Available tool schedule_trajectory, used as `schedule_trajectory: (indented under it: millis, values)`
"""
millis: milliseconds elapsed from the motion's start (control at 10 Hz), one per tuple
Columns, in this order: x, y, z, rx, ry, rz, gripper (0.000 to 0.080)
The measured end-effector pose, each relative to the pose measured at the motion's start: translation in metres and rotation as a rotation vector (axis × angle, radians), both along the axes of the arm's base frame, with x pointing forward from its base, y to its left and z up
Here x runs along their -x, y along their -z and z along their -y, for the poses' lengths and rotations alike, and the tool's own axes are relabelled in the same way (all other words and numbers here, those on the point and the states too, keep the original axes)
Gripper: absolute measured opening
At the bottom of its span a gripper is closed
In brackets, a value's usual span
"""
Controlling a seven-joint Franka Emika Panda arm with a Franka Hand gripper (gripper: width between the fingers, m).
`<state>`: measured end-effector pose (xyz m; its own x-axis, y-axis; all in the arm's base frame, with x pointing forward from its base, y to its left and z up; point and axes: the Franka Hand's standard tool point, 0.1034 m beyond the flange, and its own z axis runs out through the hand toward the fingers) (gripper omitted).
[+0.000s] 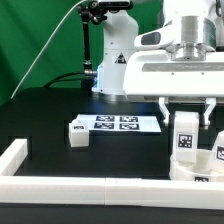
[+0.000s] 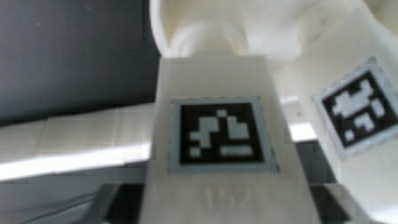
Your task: Assemble stool
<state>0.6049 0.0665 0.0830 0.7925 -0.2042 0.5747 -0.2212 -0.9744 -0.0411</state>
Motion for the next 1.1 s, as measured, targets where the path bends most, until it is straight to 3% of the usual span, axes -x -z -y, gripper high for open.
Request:
schedule_trajectory:
  millis: [100, 200, 500, 800, 1100]
  values:
    - [0.000, 0.000, 0.000, -0.003, 0.000, -0.005, 0.0517]
    - [-0.002, -0.005, -0.001, -0.016, 0.003, -0.017, 0.0607]
    - [-0.007, -0.024, 0.003, -0.051, 0.016, -0.036, 0.0647]
    - [-0.016, -0.047, 0.022, -0.122, 0.061, -0.089, 0.0649]
    - [-0.014, -0.042, 0.021, -0.117, 0.059, -0.094, 0.0649]
